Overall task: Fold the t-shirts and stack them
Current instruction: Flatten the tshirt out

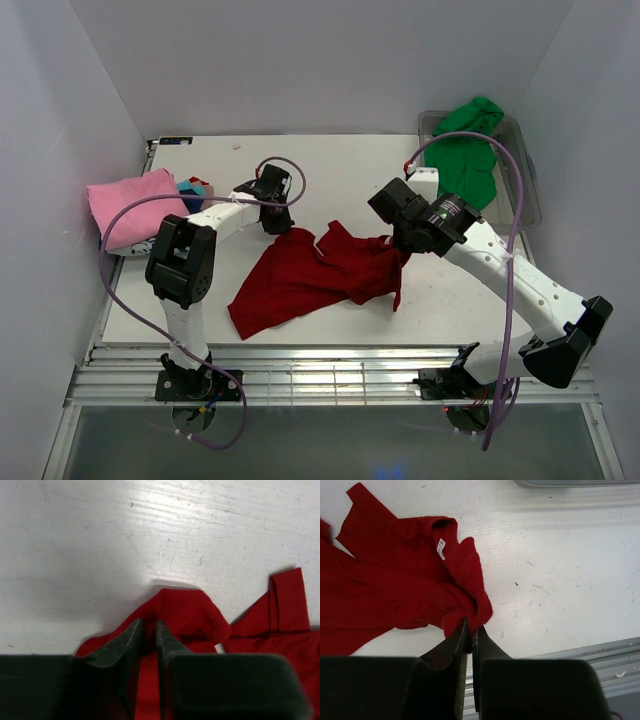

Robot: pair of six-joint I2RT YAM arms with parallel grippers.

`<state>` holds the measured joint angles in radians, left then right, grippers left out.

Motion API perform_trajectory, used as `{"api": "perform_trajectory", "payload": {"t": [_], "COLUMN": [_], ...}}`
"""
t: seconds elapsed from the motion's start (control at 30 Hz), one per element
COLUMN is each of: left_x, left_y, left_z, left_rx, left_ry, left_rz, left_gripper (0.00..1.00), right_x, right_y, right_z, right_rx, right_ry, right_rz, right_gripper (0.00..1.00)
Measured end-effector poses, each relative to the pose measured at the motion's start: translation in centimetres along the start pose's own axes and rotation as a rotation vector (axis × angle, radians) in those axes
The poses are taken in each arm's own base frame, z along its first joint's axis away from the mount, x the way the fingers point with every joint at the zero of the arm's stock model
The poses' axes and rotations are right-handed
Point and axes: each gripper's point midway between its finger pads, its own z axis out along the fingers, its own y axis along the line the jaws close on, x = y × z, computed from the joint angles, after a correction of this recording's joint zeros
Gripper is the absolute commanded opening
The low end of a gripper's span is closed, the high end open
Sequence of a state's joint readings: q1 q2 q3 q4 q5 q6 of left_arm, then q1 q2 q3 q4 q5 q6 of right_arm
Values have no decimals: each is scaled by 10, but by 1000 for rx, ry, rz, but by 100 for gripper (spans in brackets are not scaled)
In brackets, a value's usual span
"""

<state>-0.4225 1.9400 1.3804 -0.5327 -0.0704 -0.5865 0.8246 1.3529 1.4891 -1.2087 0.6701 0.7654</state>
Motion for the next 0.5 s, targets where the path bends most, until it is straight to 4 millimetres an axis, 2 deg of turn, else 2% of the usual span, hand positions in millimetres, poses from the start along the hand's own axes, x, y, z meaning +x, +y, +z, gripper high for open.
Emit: {"api": "perform_trajectory", "payload": {"t": [0.03,0.17,0.37,0.43,0.5], "left_x": [3,10,6,-10,-48], "left_y": [1,5,9,5,-10], "left_z": [1,1,-4,-15,-38], "left_rx": [-2,-14,-47,-57,-39], "left_ry": [6,28,27,3,-60], "left_rz": [-2,13,31,32,21], "left_gripper": [0,0,0,0,0], "right_x": [0,0,-3,-7,-15], "right_y": [0,0,0,-3,-8], "right_z": [0,0,2,9,22], "right_rx": [0,0,1,7,29], "right_ry": [0,0,-3,2,13], "right_rz": [0,0,-6,-11,-12], "right_gripper": [8,8,8,8,8]}}
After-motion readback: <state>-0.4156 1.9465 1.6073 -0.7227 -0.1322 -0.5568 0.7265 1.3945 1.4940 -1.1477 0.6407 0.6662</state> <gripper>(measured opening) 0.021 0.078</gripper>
